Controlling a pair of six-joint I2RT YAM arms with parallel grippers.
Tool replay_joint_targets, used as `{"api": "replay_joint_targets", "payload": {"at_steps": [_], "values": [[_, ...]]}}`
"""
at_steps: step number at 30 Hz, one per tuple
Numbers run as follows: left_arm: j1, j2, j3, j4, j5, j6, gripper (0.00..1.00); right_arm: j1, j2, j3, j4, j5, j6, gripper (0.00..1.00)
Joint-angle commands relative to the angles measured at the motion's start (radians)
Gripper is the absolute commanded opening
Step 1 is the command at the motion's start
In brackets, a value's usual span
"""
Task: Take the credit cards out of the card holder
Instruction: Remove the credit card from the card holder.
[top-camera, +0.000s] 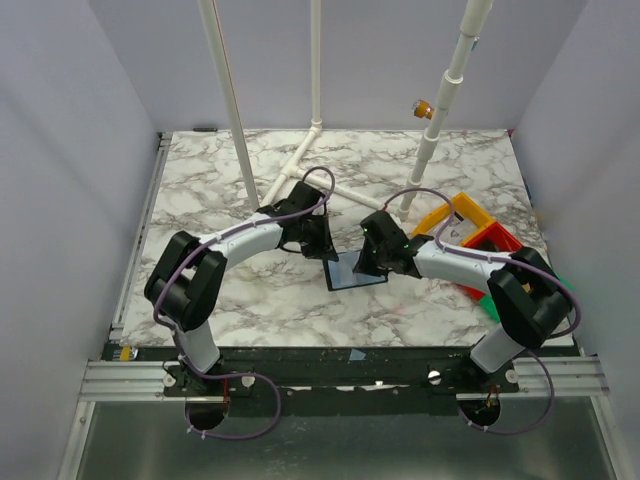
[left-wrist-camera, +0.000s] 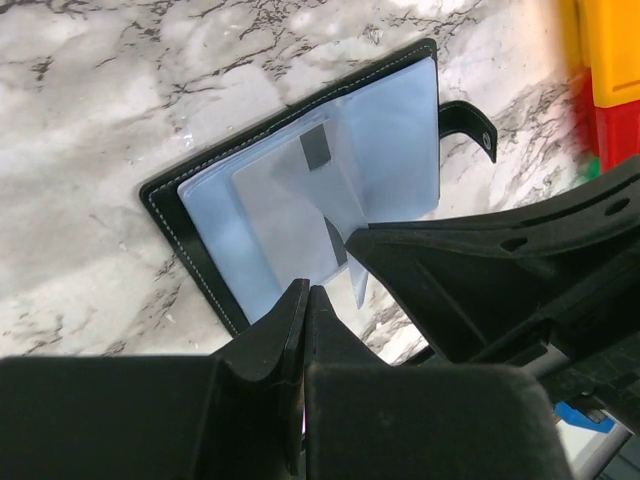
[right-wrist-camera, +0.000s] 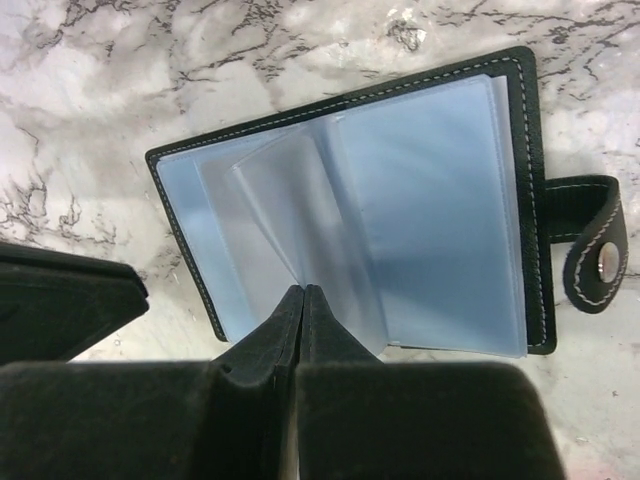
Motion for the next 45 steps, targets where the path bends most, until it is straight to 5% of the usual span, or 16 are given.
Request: {"api": "replay_joint_targets", "payload": {"at_steps": [1, 13, 20, 24, 37, 45], "values": [[-0.02, 0.07, 0.045, -0.013, 0.006, -0.011, 0.0, -0.025, -0.035, -0.032, 0.029, -0.076, 0.015, 0.01], [-0.059, 0.182, 0.13, 0.013, 0.038, -0.051, 0.0, -0.058, -0.096, -0.057, 0.015, -0.076, 0.032, 0.02], [-0.105, 0.26, 0.223, 0.014, 0.059, -0.084, 0.0, -0.062, -0.145, -0.033, -0.062, -0.029, -0.002, 0.32], [-0.129, 0.297, 0.265, 0.017, 0.067, -0.105, 0.0, -0.064, -0.21, -0.011, -0.137, 0.041, -0.022, 0.41], [-0.159, 0.405, 0.343, 0.01, 0.079, -0.137, 0.0, -0.066, -0.361, -0.035, -0.251, 0.157, -0.041, 0.42], [-0.129, 0.252, 0.284, -0.016, 0.023, -0.102, 0.0, -0.074, -0.349, -0.032, -0.188, 0.051, -0.065, 0.42]]}}
